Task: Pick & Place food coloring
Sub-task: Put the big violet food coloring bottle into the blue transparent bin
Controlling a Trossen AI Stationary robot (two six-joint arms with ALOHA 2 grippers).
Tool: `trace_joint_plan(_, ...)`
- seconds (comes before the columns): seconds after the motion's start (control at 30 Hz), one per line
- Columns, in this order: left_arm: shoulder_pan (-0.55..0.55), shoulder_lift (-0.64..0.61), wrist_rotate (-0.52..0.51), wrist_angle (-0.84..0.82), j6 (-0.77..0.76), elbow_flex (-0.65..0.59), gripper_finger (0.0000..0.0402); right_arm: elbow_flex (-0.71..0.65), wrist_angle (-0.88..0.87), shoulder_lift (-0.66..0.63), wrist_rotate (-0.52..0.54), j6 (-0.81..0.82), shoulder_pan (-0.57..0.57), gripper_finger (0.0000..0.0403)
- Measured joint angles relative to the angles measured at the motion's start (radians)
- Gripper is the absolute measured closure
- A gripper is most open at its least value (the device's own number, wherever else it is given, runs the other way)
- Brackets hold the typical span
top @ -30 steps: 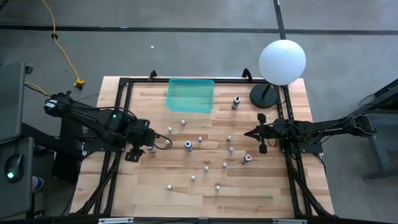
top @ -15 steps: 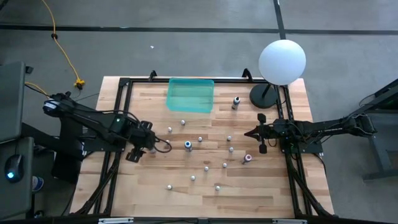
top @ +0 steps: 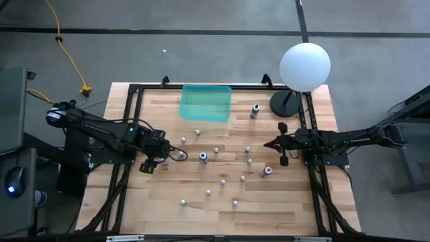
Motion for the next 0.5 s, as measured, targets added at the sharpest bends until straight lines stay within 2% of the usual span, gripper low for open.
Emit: trace_joint_plan(0.5, 0.0, 0.034, 0.003, 0.01, 0.004, -0.004, 0.0126, 0.0, 0.004, 0.0, 0.0, 0.0, 0.0, 0.0402)
